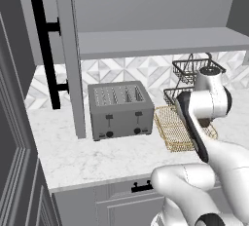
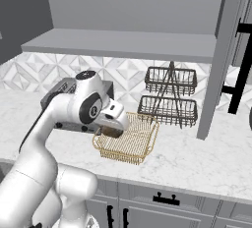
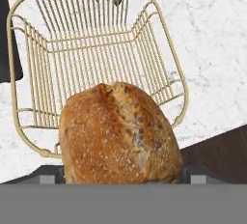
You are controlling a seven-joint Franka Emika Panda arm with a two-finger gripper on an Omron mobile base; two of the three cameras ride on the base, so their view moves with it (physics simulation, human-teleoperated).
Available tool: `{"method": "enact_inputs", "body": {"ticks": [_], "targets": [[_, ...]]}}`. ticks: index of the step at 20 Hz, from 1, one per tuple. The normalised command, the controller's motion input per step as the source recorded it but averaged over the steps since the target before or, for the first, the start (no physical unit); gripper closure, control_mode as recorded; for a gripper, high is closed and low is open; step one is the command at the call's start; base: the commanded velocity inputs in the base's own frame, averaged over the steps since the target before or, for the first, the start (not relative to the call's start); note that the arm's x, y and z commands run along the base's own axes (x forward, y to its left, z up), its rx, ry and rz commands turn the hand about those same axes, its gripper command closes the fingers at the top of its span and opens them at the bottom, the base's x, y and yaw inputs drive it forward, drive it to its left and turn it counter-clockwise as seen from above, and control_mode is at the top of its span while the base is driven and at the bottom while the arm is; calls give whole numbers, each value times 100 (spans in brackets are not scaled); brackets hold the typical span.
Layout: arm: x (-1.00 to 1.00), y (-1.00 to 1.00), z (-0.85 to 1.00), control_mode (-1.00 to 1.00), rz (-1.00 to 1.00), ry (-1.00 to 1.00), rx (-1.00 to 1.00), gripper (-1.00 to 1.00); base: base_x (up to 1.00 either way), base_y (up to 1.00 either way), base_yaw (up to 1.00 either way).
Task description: Open the cabinet, pick up the bread from the cabinet and place it in the basket. Then move the basket to the dining counter.
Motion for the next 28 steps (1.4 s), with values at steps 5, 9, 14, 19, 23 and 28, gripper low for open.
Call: {"method": "enact_inputs", "body": {"ticks": [5, 9, 14, 19, 23, 28], "targets": [[65, 0, -45, -100, 0, 25, 11, 100, 0, 0, 0], [60, 0, -34, -100, 0, 15, 7, 100, 0, 0, 0], [54, 0, -41, -100, 0, 9, 2, 100, 0, 0, 0], [38, -7, -55, -100, 0, 0, 0, 100, 0, 0, 0], [24, -15, -58, -100, 0, -1, 0, 100, 0, 0, 0], [1, -20, -48, -100, 0, -14, 0, 100, 0, 0, 0]]}}
